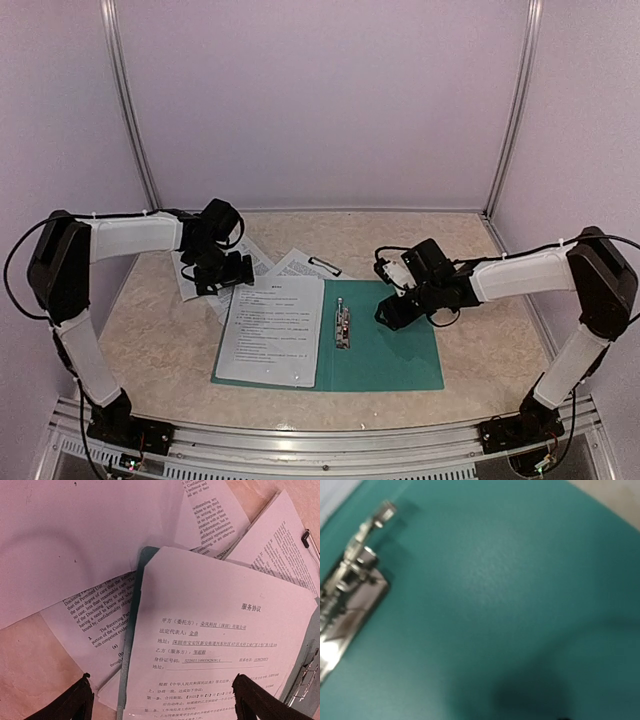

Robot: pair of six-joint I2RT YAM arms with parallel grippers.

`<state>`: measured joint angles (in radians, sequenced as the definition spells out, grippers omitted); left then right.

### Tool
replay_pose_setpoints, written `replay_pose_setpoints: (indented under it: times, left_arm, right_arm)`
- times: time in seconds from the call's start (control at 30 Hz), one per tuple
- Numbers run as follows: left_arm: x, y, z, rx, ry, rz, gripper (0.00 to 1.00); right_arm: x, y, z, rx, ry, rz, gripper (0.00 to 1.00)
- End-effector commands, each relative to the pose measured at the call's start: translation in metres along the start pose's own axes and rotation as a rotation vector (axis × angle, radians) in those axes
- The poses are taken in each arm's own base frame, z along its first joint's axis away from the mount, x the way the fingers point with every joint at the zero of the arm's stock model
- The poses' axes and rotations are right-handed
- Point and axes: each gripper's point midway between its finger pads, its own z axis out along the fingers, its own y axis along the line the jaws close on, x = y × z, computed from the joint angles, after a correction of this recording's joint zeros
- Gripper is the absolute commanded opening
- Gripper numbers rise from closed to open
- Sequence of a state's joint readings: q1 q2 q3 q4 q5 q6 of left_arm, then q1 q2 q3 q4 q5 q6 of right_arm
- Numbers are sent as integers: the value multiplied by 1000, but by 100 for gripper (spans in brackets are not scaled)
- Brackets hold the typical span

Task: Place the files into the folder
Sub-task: Open the spring clip on the folder at the center of the board, then move the folder to the folder with some files.

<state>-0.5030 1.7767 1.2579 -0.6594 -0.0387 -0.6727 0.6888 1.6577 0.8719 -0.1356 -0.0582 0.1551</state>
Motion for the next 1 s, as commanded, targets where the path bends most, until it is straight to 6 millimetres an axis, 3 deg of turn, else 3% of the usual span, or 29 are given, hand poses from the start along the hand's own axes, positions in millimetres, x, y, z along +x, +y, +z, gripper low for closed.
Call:
replay_pose_setpoints:
  times: [0.0, 0.27, 0.53, 0.97]
  left_arm:
    - [-13, 10, 18, -33, 14, 42, 94]
    - [-19, -7, 44, 16, 76, 60, 94]
    - [-4, -11, 69, 27, 156, 41, 93]
    - [24, -57, 63, 47, 141, 119, 91]
  right_arm:
    - [-3, 0, -7, -11, -35, 26, 63]
    - [13, -3, -6, 2, -3, 31, 63]
    - [12, -4, -14, 9, -11, 35, 63]
    - [17, -4, -15, 11, -11, 44, 63]
